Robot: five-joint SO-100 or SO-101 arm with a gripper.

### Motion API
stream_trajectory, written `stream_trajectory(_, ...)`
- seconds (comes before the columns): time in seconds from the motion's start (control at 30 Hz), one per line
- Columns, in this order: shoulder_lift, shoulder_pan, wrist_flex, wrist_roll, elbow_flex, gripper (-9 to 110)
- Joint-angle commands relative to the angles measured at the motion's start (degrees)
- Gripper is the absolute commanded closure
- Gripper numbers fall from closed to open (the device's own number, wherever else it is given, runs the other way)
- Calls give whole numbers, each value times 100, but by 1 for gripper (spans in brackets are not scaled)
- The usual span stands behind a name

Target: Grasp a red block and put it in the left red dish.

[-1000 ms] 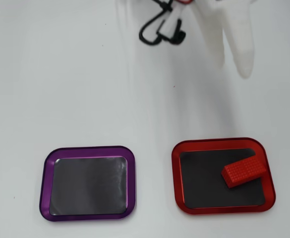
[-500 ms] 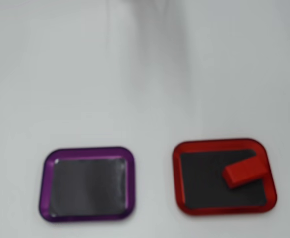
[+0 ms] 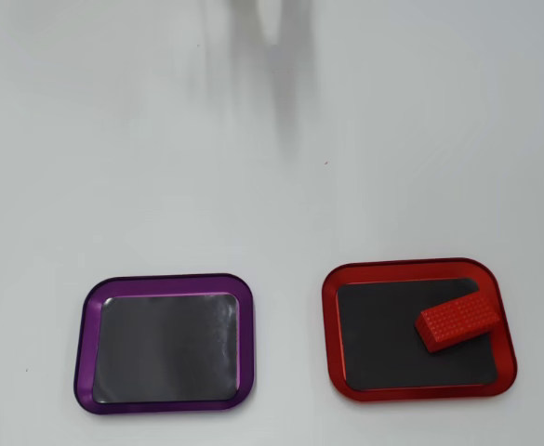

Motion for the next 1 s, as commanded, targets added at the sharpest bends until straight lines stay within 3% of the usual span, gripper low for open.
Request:
stream_trajectory(0.0, 501, 44, -88, 35, 237, 78)
stream_trajectory(0.6, 413, 44, -88, 431, 1538, 79)
stream_trajectory(0.8, 413, 9, -79, 431, 1538, 103)
stream_trajectory(0.97, 413, 26, -114, 431, 1538, 102)
